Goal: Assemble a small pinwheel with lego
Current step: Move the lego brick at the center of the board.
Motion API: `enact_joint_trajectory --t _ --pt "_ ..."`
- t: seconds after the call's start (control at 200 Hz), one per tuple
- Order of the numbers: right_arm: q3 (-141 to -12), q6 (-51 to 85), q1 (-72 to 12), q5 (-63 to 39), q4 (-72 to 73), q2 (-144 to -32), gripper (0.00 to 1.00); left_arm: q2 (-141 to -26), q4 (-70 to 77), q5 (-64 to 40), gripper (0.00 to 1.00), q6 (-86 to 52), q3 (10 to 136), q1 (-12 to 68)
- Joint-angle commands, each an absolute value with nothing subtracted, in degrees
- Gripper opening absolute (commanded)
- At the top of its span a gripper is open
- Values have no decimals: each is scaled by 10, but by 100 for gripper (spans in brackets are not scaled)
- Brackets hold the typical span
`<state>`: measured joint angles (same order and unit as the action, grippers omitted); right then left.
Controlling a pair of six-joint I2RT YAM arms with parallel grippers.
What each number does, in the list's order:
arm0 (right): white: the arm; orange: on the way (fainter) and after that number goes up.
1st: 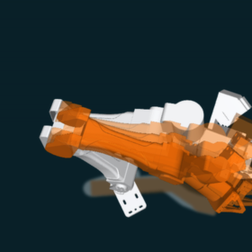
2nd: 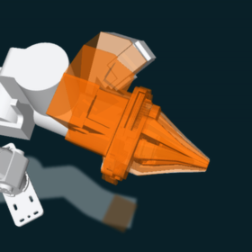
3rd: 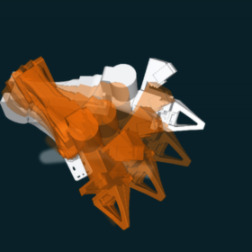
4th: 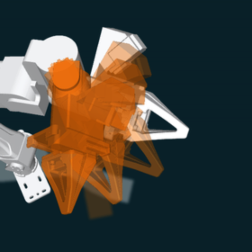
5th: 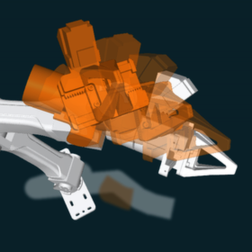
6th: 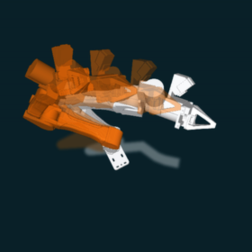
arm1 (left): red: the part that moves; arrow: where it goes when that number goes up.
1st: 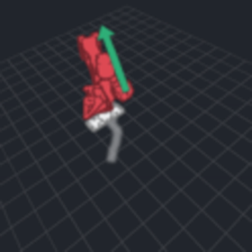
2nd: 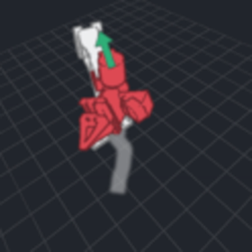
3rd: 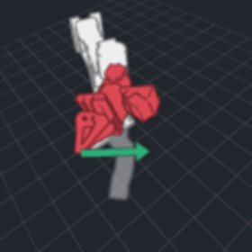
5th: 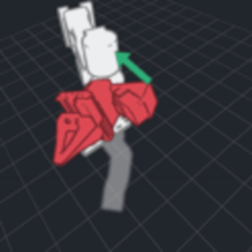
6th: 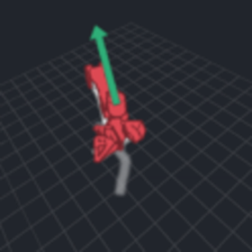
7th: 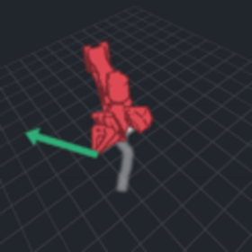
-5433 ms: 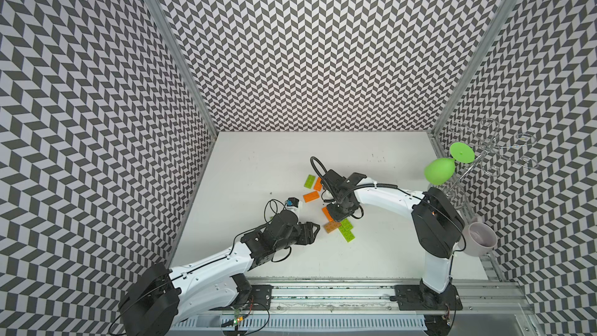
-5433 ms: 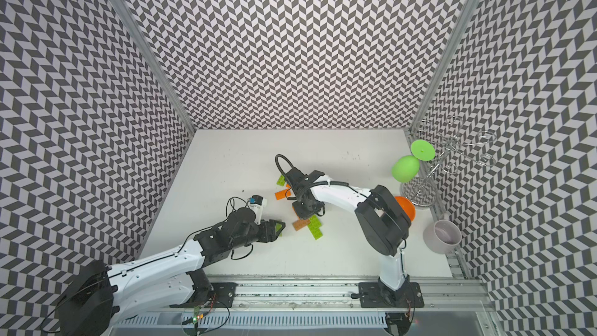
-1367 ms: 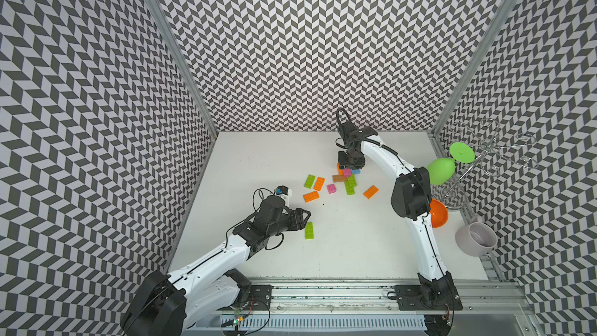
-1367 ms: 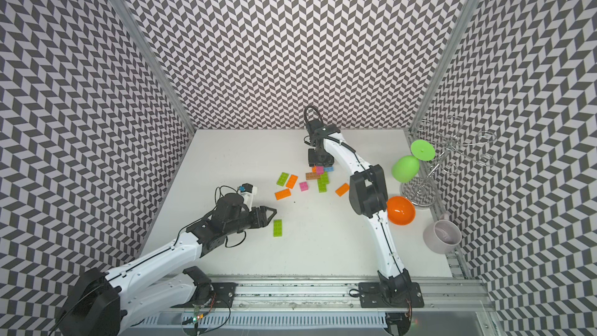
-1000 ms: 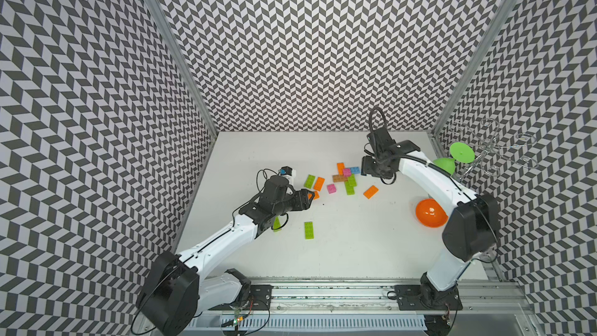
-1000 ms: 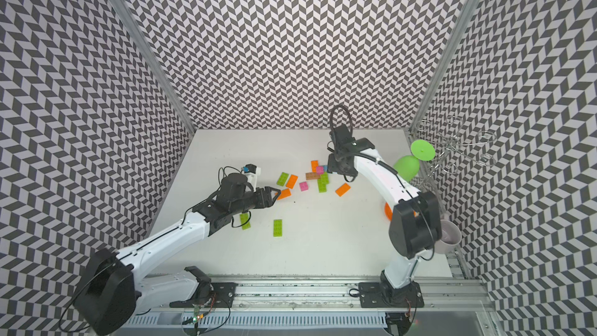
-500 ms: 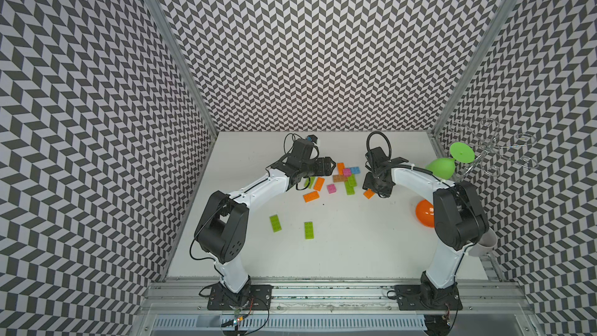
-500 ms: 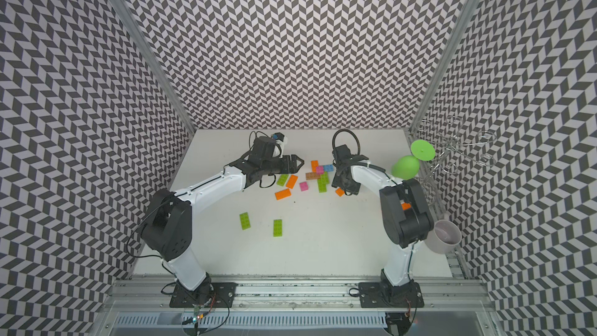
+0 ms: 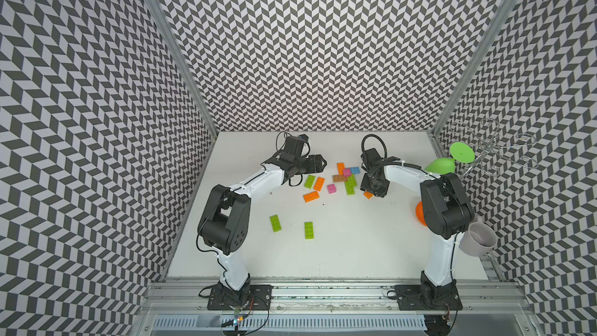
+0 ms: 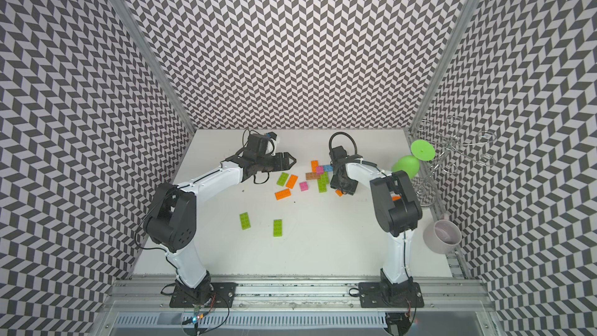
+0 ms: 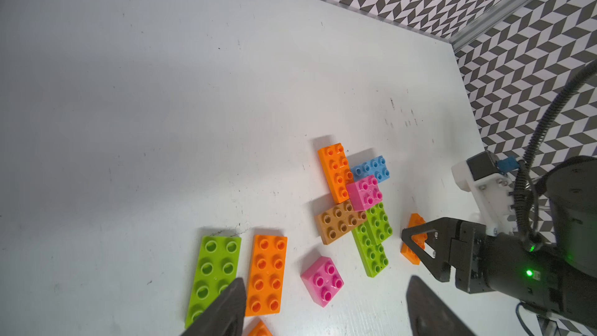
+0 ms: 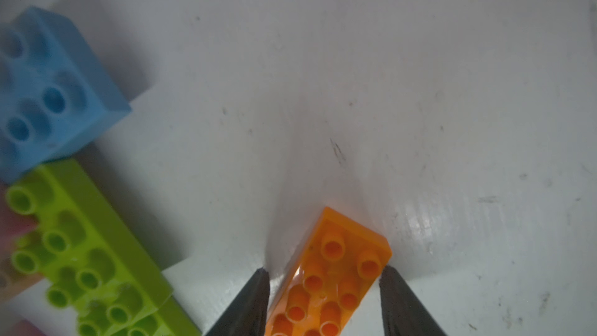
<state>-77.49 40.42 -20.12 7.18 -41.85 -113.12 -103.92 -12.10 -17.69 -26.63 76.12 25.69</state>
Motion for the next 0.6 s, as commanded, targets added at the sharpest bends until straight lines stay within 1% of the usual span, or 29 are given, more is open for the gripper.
enact_joint_trajectory --t 0.0,0.185,0.326,0.396,0.476,0.591 --pt "-760 408 -204 69 -411 -1132 49 -1038 -124 -191 77 -263 771 257" --pt "-733 392 -206 56 -405 -1120 34 -1026 -124 -194 77 -271 758 257" --pt "-677 365 -232 45 -399 -1078 31 -977 -111 -207 77 -290 697 259" --pt "-635 350 -270 42 -391 -1042 30 -931 -97 -207 77 -302 640 264" --pt "-599 350 -335 55 -400 -1012 30 -874 -86 -205 78 -320 571 265" --pt "-551 380 -418 46 -398 -970 30 -784 -85 -202 78 -338 486 265"
